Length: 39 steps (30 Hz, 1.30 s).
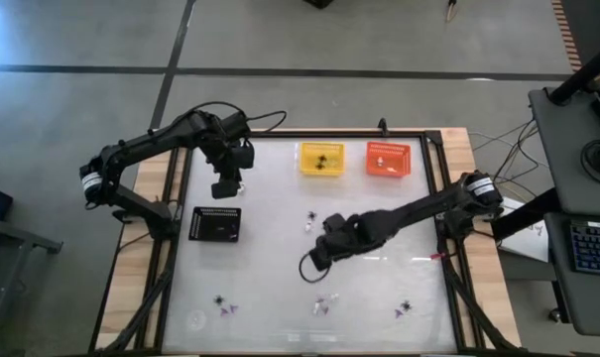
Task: Sort Halloween decoration
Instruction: Put the black spider toy into the yellow bin
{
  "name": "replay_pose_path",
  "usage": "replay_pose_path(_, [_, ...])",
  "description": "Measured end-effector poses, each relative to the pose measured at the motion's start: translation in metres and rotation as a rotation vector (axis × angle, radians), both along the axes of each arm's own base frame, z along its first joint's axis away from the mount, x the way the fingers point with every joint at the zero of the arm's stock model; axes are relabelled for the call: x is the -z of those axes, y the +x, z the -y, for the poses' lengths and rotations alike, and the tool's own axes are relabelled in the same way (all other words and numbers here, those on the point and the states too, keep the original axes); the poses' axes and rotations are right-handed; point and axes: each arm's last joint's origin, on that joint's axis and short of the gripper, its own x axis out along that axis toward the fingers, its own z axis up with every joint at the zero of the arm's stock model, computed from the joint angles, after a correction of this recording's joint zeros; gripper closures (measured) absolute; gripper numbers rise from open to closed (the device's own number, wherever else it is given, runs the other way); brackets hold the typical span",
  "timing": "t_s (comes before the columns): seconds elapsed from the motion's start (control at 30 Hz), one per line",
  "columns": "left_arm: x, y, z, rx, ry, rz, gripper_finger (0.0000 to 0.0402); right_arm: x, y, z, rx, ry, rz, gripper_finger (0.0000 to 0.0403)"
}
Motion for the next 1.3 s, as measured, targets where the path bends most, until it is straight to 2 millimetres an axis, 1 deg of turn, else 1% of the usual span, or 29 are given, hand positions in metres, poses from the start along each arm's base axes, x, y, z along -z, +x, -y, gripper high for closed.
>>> replay_pose_path(0.2, [0.000, 0.000, 0.000, 0.000, 0.000, 0.000, 0.0301, -0.005, 0.005, 0.043, -0.024, -0.063, -0.002, 0.0394])
replay_pose_path(0.47, [0.000, 0.000, 0.000, -0.003, -0.001, -0.001, 0.0301, -0.008, 0.007, 0.115, -0.017, -0.130, -0.006, 0.0394])
replay_pose_path(0.73, [0.000, 0.000, 0.000, -0.026, -0.008, -0.004, 0.0301, -0.010, -0.006, 0.192, 0.007, -0.205, -0.028, 0.0394])
replay_pose_path(0.83, [0.000, 0.000, 0.000, -0.048, -0.014, -0.008, 0.0301, -0.011, -0.011, 0.221, 0.023, -0.237, 0.002, 0.0394])
replay_pose_path(0.9, [0.000, 0.000, 0.000, -0.061, -0.018, -0.010, 0.0301, -0.013, -0.014, 0.237, 0.024, -0.263, 0.029, 0.0394])
replay_pose_path(1.0, [0.000, 0.000, 0.000, -0.075, -0.022, -0.012, 0.0301, -0.015, -0.019, 0.258, 0.027, -0.296, 0.057, 0.0394])
replay_pose_path(1.1, [0.000, 0.000, 0.000, -0.092, -0.028, -0.017, 0.0301, -0.016, -0.027, 0.276, 0.007, -0.286, 0.086, 0.0394])
replay_pose_path(1.2, [0.000, 0.000, 0.000, -0.113, -0.036, -0.023, 0.0301, -0.015, -0.033, 0.288, -0.025, -0.280, 0.105, 0.0394])
replay_pose_path(1.3, [0.000, 0.000, 0.000, -0.122, -0.038, -0.024, 0.0301, -0.015, -0.036, 0.294, -0.059, -0.299, 0.121, 0.0394])
